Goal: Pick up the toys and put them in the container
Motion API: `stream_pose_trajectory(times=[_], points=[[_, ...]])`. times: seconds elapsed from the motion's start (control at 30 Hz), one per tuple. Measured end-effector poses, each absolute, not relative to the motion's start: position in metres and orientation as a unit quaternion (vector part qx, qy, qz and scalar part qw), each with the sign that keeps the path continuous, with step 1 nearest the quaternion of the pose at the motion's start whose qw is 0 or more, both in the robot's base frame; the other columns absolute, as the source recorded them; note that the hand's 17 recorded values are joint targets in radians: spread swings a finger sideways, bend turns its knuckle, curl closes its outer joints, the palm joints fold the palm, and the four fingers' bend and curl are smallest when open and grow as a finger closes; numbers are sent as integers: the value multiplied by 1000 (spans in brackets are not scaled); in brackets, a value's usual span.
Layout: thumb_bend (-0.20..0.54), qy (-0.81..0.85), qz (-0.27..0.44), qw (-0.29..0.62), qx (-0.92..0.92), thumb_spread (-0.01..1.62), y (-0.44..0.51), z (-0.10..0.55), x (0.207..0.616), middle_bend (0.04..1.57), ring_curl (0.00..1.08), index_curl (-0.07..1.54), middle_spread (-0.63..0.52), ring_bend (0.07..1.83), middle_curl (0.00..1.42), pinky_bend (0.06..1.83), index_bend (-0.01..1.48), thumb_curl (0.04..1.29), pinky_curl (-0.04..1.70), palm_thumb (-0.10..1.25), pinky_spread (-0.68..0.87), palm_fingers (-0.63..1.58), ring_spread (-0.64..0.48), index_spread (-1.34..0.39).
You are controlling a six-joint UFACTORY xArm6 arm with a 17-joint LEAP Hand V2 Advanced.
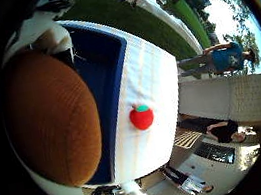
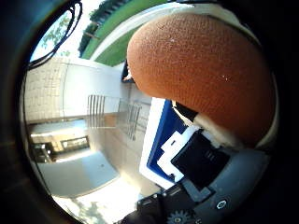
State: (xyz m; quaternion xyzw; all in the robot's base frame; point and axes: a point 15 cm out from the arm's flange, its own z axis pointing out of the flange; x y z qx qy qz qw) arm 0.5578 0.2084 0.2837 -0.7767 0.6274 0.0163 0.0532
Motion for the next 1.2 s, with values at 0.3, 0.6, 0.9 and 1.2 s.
stream_pose_trajectory(times=[0.3, 0.6, 0.9, 1.2], points=[[-43, 631, 20, 51, -774, 1192, 182, 265, 573, 622, 648, 594, -97, 1228, 761, 1430, 606, 511, 846, 763, 275, -179, 101, -497], [-26, 555, 52, 23, -830, 1170, 159, 299, 533, 197, 354, 391, 42, 671, 481, 1062, 297, 469, 611, 715, 433, -144, 268, -464], [-25, 556, 42, 42, -829, 1170, 97, 401, 481, 144, 298, 329, 66, 511, 367, 860, 174, 443, 477, 708, 488, -65, 298, -463], [-24, 588, 62, 31, -806, 1172, 15, 417, 447, 173, 303, 290, 64, 509, 336, 790, 161, 432, 405, 709, 495, 18, 291, -431]])
